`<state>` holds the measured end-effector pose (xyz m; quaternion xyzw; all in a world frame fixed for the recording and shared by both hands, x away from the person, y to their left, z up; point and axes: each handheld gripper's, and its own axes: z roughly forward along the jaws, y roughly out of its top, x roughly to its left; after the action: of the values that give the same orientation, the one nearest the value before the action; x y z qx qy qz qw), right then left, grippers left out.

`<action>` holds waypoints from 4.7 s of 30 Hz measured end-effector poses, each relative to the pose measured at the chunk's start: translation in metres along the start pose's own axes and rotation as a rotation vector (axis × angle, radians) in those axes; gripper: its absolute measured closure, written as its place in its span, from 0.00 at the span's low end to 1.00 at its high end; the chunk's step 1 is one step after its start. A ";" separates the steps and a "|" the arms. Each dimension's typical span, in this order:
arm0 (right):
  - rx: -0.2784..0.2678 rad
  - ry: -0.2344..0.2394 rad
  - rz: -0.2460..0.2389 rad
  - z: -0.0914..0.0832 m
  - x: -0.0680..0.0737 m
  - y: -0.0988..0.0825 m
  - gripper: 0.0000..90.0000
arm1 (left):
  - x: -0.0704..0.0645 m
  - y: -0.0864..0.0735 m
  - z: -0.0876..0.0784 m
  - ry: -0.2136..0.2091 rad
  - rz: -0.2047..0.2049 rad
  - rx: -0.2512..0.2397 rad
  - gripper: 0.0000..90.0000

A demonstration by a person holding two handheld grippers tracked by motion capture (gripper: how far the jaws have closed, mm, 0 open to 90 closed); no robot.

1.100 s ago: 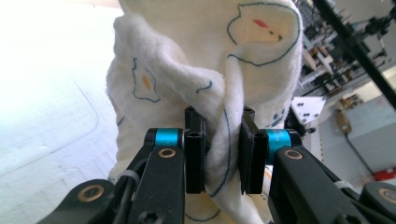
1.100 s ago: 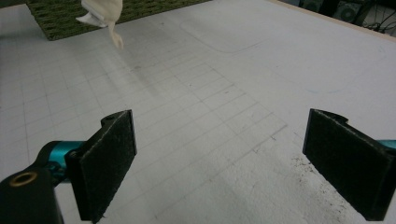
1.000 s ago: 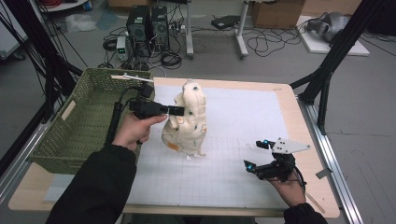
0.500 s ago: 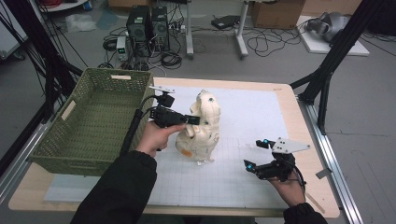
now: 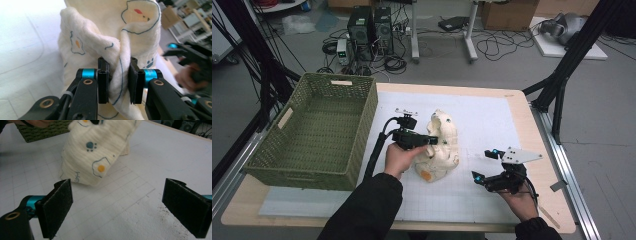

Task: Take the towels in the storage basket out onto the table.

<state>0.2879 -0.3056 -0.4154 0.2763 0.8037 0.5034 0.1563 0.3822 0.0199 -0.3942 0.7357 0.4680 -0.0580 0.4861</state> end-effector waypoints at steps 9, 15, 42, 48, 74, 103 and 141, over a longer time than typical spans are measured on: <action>0.024 0.026 -0.015 0.010 0.003 0.004 0.20 | 0.010 -0.006 0.031 0.149 0.001 -0.035 0.78; 0.041 0.064 -0.041 0.023 0.005 0.008 0.42 | 0.020 -0.012 0.048 0.193 0.013 -0.011 0.75; 0.255 0.187 -0.133 0.086 0.014 0.005 0.94 | 0.021 -0.029 -0.023 0.119 0.161 -0.117 0.64; 0.187 0.189 -0.112 0.059 0.006 0.015 0.95 | 0.027 -0.037 -0.029 0.125 0.153 -0.131 0.68; 0.160 0.090 -0.019 0.005 -0.019 -0.005 0.64 | 0.026 -0.049 0.022 0.193 0.136 -0.033 0.74; 0.199 0.206 -0.089 0.016 -0.001 0.005 0.97 | -0.005 -0.069 -0.053 0.223 0.288 -0.088 0.96; 0.331 0.159 -0.099 0.038 -0.011 -0.010 0.82 | 0.008 -0.078 -0.014 0.265 0.382 0.074 0.76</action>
<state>0.3136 -0.2879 -0.4418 0.2177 0.8979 0.3761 0.0694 0.3232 0.0432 -0.4429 0.8293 0.3776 0.1151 0.3955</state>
